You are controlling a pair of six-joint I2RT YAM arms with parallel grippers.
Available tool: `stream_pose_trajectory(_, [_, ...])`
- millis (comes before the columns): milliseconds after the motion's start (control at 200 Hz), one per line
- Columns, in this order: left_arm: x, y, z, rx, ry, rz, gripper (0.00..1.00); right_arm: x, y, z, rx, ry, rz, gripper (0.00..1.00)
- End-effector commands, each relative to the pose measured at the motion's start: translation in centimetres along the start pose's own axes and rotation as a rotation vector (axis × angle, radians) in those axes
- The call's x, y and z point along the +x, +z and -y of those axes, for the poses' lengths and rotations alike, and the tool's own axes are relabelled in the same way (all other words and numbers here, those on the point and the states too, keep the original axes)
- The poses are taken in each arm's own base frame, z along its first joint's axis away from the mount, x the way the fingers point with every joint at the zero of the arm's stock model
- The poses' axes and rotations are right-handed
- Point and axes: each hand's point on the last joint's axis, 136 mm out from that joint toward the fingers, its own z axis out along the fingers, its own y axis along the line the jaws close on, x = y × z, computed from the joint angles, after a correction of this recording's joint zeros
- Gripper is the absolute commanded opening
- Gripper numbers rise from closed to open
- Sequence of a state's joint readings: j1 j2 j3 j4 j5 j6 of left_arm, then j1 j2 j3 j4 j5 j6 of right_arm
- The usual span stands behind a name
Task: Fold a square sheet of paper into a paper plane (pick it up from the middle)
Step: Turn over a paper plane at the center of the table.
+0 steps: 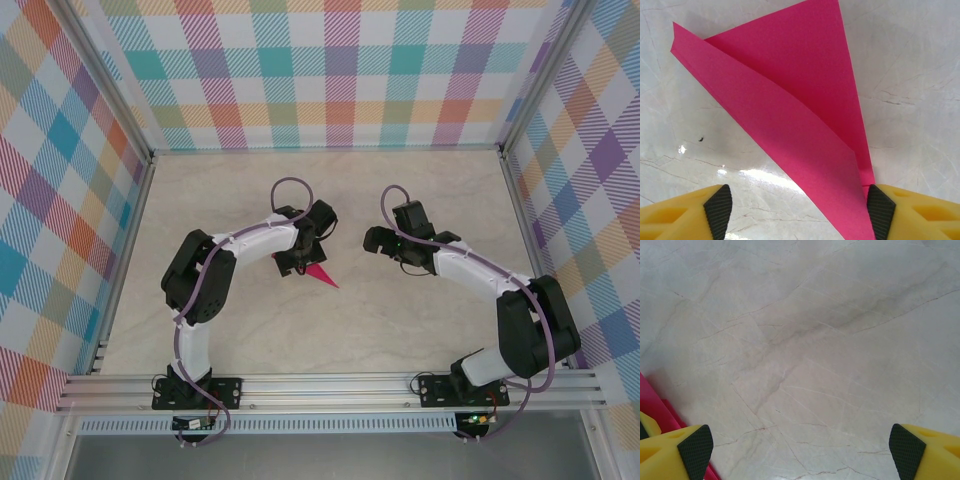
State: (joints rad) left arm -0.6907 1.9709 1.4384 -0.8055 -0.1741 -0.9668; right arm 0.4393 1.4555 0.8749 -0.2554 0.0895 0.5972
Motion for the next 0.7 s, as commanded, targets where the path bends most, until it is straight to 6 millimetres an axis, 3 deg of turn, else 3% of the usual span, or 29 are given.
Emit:
stream_pose_trajectory(0, [0.0,-0.4,0.2,0.002,-0.025,0.008,0.7,0.3,-0.1,0.2,-0.001,0.023,-0.013,0.93])
stream_pose_trajectory(435, [-0.1,-2.4,-2.4,0.005,-0.162,0.064,0.49,0.4,0.3,0.1,-0.004,0.028,-0.025,0.93])
stream_pose_trajectory(695, [0.5,-1.1,-2.6,0.001,-0.173,0.049,0.41,0.5,0.4,0.0,-0.009,0.029,-0.031,0.92])
